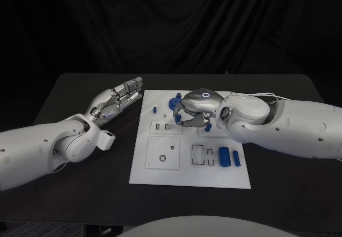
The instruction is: Assemble the parts on the task board
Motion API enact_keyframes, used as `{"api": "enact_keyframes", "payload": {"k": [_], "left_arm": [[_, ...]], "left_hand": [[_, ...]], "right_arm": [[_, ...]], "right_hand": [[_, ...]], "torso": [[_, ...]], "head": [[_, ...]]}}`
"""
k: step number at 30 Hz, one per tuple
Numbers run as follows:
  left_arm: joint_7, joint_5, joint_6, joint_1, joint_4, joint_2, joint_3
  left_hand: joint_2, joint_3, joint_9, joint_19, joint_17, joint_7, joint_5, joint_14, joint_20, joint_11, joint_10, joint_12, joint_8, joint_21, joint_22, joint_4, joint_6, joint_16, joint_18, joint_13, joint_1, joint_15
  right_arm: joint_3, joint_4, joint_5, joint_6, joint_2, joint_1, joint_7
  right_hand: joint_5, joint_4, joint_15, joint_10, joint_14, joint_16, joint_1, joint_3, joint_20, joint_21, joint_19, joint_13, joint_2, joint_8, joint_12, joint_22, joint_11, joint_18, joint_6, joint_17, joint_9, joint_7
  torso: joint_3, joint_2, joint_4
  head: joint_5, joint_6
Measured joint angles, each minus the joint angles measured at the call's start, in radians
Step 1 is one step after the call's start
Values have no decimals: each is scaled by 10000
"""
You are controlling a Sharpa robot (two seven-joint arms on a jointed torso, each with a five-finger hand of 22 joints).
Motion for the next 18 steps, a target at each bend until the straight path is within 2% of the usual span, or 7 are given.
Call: {"api": "enact_keyframes", "payload": {"k": [7,13,18], "left_arm": [[0,0,30,0,-48,70,1],[0,-2,62,0,-65,87,0],[0,-2,78,0,-69,92,0]], "left_hand": [[0,0,0,0,0,0,0,0,0,0,0,0,0,0,-1,0,0,0,0,0,0,0],[0,0,0,0,0,0,0,0,-1,0,0,0,0,0,-1,0,0,0,0,0,0,0],[0,-1,0,0,0,0,0,0,0,0,0,0,0,0,-1,1,0,0,0,0,0,0]], "right_arm": [[-2,-272,-66,125,422,-153,-143],[0,-387,-216,172,552,-192,-366],[4,-410,-314,265,594,-223,-549]], "right_hand": [[38,-43,27,0,27,0,-1,40,0,0,0,0,-2,-1,0,-1,0,0,0,0,0,-1],[79,-53,27,0,27,-38,-2,29,0,0,0,0,-2,-3,0,-1,0,0,-1,0,0,-1],[80,-54,27,0,27,-38,-2,29,0,-41,0,0,-3,-8,0,-2,0,1,-4,0,0,0]], "torso": [[-5,11,1],[-5,17,-12],[-5,18,-15]], "head": [[-22,-68],[56,-130],[63,-177]]}}
